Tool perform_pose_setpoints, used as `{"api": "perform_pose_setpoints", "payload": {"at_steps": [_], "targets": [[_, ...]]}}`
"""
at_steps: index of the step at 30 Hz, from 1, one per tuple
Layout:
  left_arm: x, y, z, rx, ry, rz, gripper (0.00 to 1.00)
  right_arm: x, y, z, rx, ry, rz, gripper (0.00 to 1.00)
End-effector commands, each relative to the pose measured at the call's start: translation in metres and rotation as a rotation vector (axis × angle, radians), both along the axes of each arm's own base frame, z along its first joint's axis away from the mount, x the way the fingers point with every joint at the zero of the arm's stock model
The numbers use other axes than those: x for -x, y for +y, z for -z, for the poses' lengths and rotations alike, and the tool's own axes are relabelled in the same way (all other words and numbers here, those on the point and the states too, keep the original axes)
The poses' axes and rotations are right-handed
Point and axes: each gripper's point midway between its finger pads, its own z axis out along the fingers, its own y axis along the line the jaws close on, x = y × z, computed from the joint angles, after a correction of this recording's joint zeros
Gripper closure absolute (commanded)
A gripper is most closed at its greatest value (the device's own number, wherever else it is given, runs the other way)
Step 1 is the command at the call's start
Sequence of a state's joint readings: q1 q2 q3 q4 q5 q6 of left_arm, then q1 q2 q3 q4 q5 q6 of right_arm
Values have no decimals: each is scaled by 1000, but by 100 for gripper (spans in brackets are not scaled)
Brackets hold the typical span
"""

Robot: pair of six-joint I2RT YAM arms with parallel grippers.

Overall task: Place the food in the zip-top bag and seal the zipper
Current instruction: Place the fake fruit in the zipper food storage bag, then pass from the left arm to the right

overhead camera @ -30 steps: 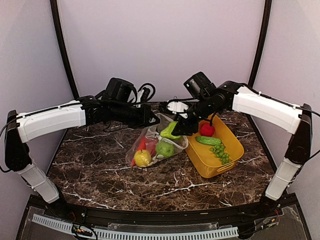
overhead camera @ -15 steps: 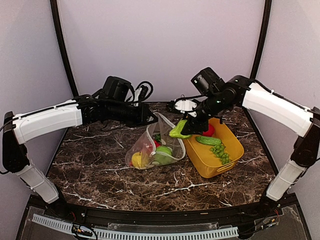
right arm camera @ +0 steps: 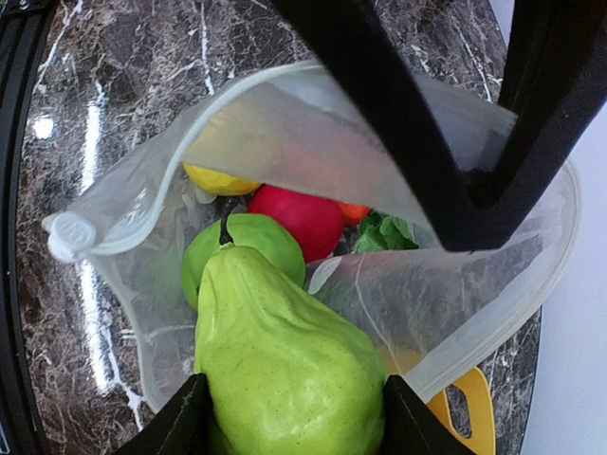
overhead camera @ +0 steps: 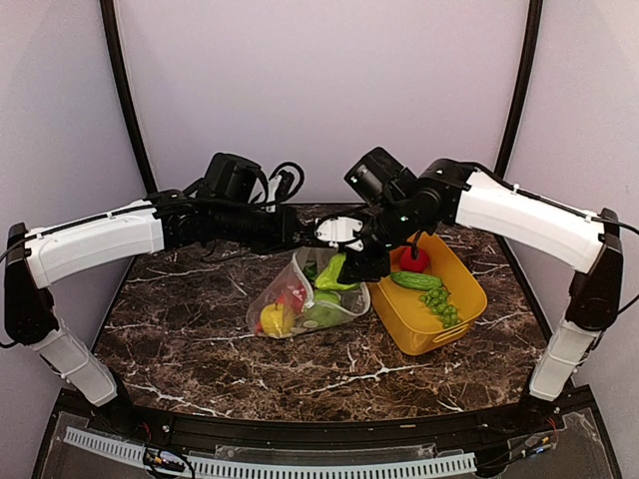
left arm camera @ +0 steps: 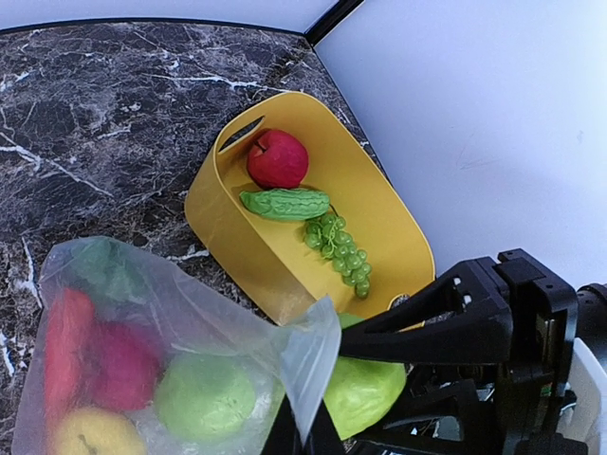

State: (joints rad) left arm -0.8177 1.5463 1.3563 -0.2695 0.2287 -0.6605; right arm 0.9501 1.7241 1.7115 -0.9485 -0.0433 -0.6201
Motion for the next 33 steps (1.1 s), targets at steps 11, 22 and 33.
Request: {"api": "perform_pose_setpoints", "payload": {"at_steps": [11, 22, 33], "targets": [[13, 10, -46, 115, -66, -4, 99, -6, 44, -48, -370, 64, -77, 21], [16, 17, -25, -13, -85, 35, 99, 67, -28, -20, -175, 184, -330, 30], [16, 17, -17, -54, -77, 56, 99, 64, -26, 41, -42, 169, -303, 34]]}}
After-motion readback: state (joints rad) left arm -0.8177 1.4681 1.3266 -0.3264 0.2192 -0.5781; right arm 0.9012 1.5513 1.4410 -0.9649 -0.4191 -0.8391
